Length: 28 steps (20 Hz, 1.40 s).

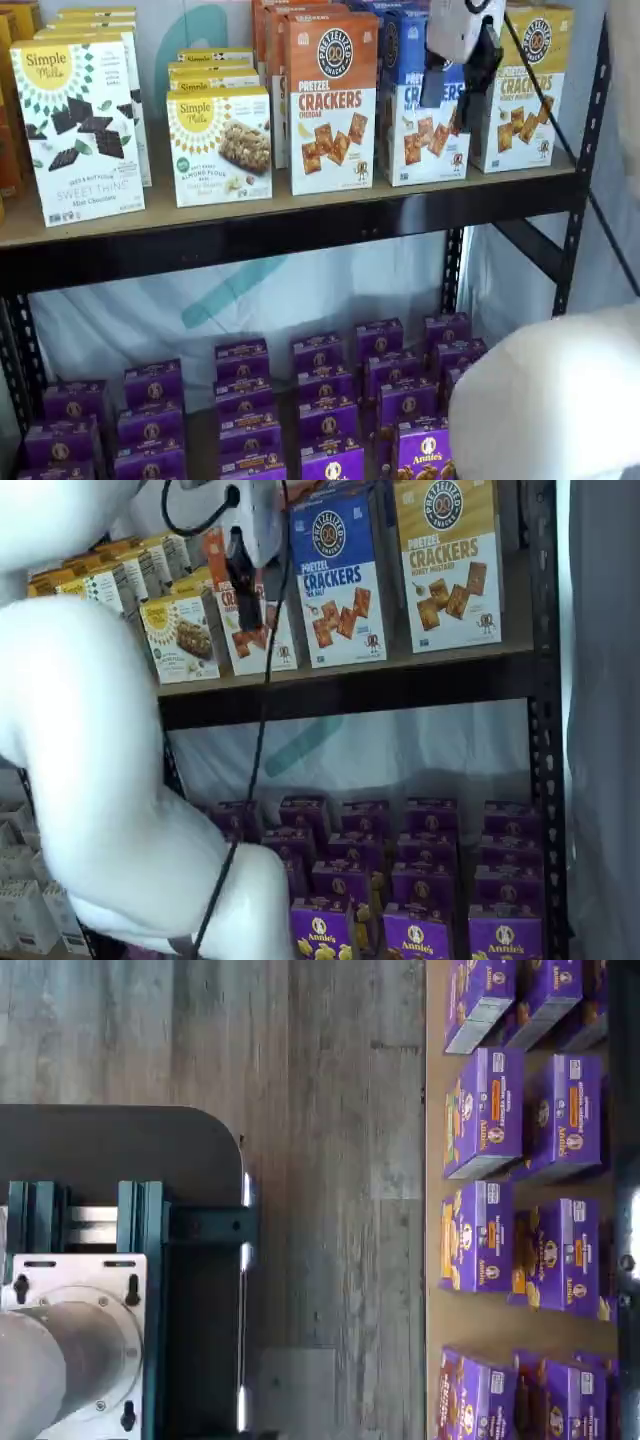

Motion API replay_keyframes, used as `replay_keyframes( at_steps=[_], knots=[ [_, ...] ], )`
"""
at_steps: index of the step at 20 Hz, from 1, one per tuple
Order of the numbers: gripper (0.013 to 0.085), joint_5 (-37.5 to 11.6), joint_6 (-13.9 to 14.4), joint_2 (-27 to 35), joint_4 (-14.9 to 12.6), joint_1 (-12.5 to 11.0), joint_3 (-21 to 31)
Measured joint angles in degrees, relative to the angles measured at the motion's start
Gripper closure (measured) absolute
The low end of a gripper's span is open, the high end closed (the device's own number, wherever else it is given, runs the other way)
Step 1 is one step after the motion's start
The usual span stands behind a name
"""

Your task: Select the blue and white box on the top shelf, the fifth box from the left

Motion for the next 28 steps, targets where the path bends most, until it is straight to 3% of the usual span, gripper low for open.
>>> replay_keyframes(
  at_steps=[3,5,16,23,28],
  knots=[
    [0.0130,5.24,0.67,2.39,-2.27,1.38,-2.75],
    [0.0130,5.41,0.59,2.11,-2.22,1.22,-2.68],
    [0.0130,4.49,-1.01,1.97,1.54,-1.83,-3.95],
    [0.0130,1.54,-2.22,2.08,8.82,-6.02,-5.16],
    [0.0130,-3.21,-3.06,1.02,15.17,-9.50,-4.29]
  ],
)
